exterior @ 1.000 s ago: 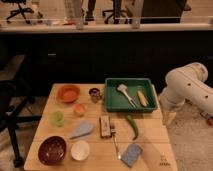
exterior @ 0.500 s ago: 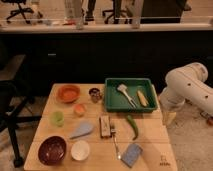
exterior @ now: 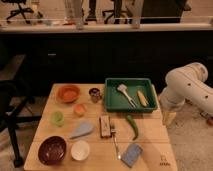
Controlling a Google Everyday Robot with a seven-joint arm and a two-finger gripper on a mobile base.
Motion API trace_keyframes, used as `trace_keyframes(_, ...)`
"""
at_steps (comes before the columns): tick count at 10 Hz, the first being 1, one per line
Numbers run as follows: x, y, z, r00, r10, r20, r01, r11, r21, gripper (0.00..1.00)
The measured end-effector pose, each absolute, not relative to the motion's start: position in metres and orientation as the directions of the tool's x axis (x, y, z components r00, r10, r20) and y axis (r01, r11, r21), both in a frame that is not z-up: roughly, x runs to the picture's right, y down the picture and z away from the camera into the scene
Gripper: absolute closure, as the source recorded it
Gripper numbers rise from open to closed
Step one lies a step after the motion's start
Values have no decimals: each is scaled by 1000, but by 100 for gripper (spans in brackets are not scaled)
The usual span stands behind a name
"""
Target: Place apple in purple bowl
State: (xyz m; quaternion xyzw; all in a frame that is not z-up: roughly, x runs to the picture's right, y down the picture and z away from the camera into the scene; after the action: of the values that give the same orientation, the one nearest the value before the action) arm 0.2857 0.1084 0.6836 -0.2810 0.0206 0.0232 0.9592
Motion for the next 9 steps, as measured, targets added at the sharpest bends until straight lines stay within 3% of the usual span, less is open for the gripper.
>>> trace_keyframes(9,280,106,686,999,-32,-5,25,846,-533,20)
